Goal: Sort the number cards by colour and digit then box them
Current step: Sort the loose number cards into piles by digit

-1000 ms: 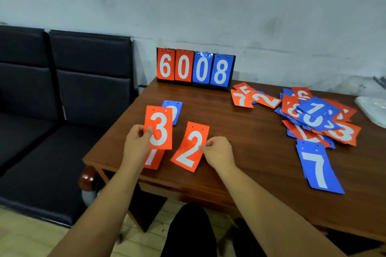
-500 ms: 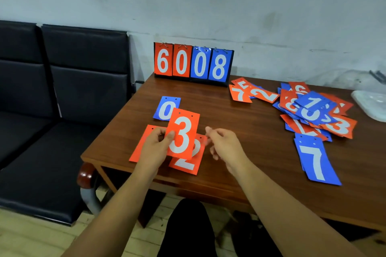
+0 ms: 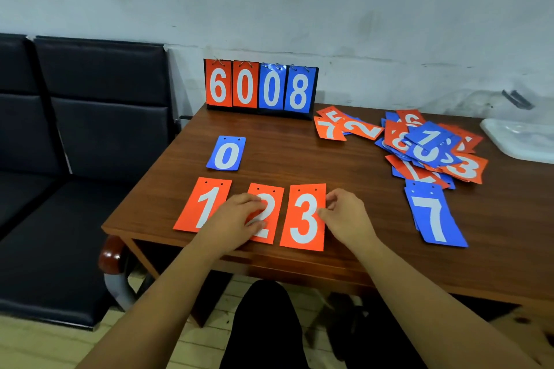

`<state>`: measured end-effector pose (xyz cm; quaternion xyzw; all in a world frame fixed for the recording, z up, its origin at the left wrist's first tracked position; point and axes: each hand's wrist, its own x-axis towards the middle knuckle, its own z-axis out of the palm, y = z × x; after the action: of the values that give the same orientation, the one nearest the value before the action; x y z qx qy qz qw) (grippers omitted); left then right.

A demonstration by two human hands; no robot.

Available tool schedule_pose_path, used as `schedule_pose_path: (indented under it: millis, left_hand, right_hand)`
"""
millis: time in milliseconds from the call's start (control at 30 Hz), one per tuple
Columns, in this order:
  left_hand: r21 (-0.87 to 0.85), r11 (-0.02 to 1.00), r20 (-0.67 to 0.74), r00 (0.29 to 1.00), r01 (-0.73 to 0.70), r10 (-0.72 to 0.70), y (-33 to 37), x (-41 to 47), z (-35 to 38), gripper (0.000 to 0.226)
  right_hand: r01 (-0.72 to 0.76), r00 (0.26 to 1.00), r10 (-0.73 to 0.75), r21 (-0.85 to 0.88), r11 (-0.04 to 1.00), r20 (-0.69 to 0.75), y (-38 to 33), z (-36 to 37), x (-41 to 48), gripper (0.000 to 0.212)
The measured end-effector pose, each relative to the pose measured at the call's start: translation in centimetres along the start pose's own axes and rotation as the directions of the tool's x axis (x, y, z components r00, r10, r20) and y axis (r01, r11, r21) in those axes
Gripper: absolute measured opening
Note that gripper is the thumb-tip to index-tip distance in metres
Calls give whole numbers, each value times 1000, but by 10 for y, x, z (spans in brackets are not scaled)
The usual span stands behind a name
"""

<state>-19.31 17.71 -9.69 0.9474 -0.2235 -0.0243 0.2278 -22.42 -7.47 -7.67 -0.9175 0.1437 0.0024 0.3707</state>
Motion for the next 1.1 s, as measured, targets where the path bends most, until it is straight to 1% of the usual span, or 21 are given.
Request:
schedule_pose_path:
  millis: [67, 167, 300, 333, 400, 467, 567, 633, 767, 933, 1000, 1100]
  left_hand:
    - [37, 999, -32, 999, 1, 0, 1, 0, 2, 47]
    - [75, 997, -67, 997, -32, 37, 2, -1, 4, 40]
    - [91, 995, -95, 994, -44, 53, 4, -4, 5, 35]
    - [93, 995, -109, 993, -40, 50, 4, -4, 6, 33]
    - [66, 998, -161, 986, -21, 32, 8, -1, 5, 26]
    - [-9, 1000, -211, 977, -11, 9, 16, 7, 1, 18]
    - [-84, 996, -240, 971, -37, 16, 34, 37, -11, 14]
    - [-104, 994, -224, 975, -24, 0, 48, 66, -18, 15]
    - [-174, 982, -154, 983, 74, -101, 74, 128, -21, 16]
    - [-242, 942, -64, 965, 232, -254, 91, 208, -9, 17]
    - [-242, 920, -21, 946, 309, -323, 94, 239, 0, 27]
    - [-249, 882, 4, 911, 400, -412, 97, 281, 16, 51]
  right_hand:
    - [6, 1000, -8, -110, 994, -18, 5, 3, -2, 20]
    - [14, 999, -24, -246, 969, -40, 8, 8, -5, 34]
    - [9, 999, -21, -364, 931, -29, 5, 10, -8, 49]
    - [4, 999, -15, -367, 930, -29, 4, 10, -8, 49]
    - [3, 999, -19, -329, 944, -45, 3, 6, -5, 42]
    - [14, 996, -36, -274, 962, -76, 3, -2, 3, 38]
    - [46, 992, -74, -246, 968, -106, 1, -22, 27, 43]
    - [57, 988, -90, -249, 967, -124, 2, -37, 47, 46]
    - [61, 977, -124, -332, 941, -174, 9, -64, 89, 44]
    - [74, 963, -175, -419, 905, -207, 19, -85, 149, 45]
    - [66, 962, -173, -433, 899, -212, 24, -89, 176, 47]
    - [68, 962, -181, -461, 885, -206, 34, -94, 218, 46]
